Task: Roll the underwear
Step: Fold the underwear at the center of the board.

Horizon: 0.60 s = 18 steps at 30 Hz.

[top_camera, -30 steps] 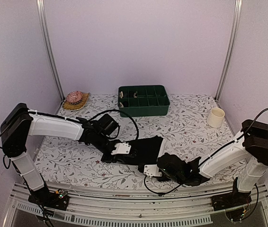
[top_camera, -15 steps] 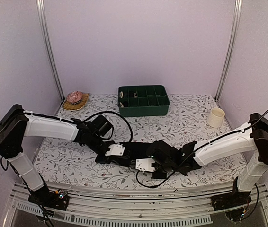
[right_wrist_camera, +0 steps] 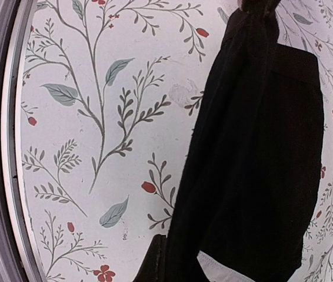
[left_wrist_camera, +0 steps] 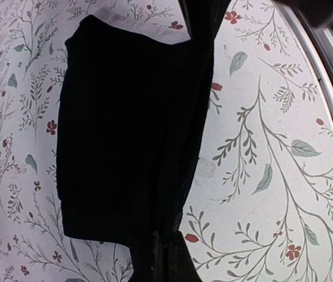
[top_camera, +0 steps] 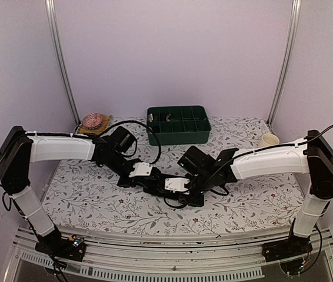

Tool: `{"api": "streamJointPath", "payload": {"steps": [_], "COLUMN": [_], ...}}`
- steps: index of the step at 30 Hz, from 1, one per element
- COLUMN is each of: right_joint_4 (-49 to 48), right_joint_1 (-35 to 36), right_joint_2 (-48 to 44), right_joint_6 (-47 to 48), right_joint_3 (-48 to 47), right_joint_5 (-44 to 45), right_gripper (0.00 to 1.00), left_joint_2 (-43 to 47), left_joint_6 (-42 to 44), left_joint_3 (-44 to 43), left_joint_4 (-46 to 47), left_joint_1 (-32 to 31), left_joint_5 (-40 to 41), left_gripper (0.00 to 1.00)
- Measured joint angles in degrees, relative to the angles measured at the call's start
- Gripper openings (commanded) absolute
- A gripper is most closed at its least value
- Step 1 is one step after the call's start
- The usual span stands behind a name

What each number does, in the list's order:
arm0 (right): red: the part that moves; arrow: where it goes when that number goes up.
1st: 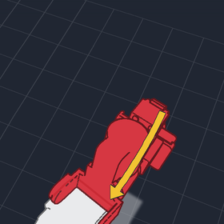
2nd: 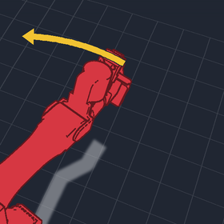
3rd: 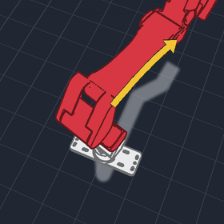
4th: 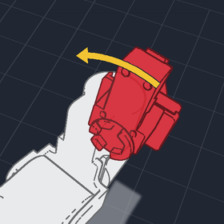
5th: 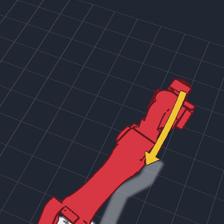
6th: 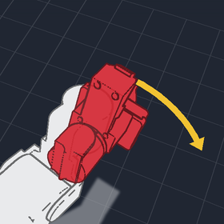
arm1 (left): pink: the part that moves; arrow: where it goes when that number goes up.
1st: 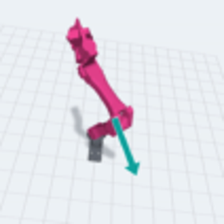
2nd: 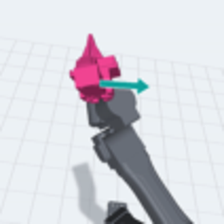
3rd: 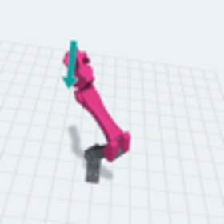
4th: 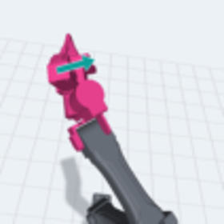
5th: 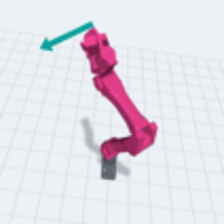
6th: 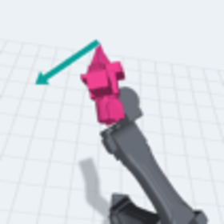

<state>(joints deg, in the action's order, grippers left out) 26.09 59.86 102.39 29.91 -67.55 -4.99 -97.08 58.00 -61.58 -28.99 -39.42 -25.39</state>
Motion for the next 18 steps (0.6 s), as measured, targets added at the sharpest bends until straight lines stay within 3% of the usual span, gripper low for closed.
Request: {"api": "streamJointPath", "payload": {"steps": [18], "right_joint_4": [10.80], "right_joint_1": [-9.46], "right_joint_2": [7.52], "right_joint_6": [3.67], "right_joint_3": [-9.88], "right_joint_5": [-10.27], "right_gripper": [0.06], "left_joint_2": [-10.56], "left_joint_6": [4.17], "left_joint_3": [-13.14], "left_joint_4": [-6.19], "left_joint_1": [3.87], "left_joint_5": [-0.94], "left_gripper": [0.00]}}
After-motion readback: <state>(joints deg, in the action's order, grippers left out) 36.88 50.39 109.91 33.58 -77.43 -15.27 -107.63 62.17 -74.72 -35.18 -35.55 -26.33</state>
